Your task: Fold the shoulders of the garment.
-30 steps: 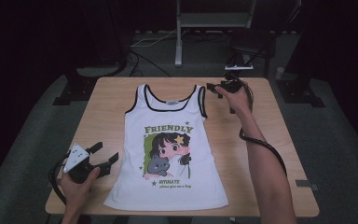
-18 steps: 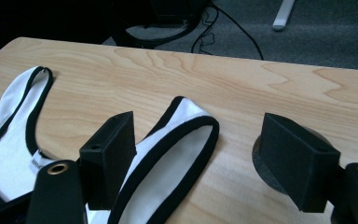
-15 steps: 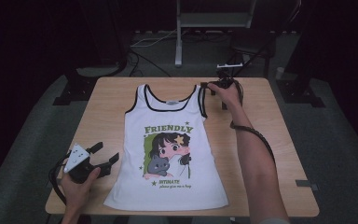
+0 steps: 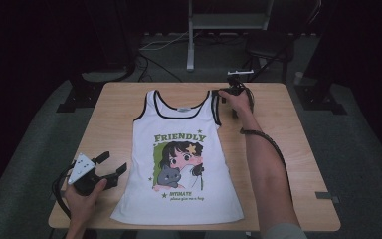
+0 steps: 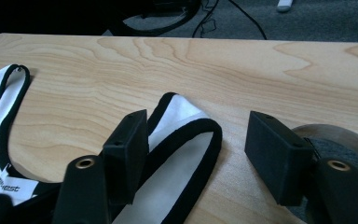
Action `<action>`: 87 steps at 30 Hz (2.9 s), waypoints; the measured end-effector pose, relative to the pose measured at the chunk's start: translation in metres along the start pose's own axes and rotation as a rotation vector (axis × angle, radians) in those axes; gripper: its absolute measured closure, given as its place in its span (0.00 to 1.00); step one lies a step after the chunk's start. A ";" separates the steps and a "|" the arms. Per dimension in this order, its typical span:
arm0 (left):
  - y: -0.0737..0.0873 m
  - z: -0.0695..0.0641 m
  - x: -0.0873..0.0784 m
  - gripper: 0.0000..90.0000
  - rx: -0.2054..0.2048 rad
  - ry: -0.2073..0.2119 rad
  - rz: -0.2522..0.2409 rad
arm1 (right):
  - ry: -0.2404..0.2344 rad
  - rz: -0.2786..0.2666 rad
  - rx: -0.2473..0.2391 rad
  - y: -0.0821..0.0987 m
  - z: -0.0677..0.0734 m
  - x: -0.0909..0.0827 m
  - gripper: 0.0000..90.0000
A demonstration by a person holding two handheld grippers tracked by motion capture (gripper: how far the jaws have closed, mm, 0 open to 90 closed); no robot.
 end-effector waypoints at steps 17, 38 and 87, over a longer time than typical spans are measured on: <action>0.000 -0.001 0.000 0.24 0.000 0.003 0.001 | -0.015 -0.004 -0.037 0.005 0.002 0.009 0.78; 0.000 -0.001 0.000 0.24 0.003 -0.002 -0.006 | -0.168 -0.144 -0.118 -0.027 0.045 -0.030 0.90; 0.000 -0.001 0.000 0.24 0.014 -0.008 0.000 | -0.366 -0.027 -0.578 0.068 0.122 -0.120 0.89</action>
Point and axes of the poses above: each handheld gripper's, and its own axes: x roughly forward along the jaws, y roughly out of its underside, z roughly to its left, the point moved 4 cm from there along x, roughly forward along the jaws, and after that the axes turned 11 degrees about -z, right-handed, at the moved point
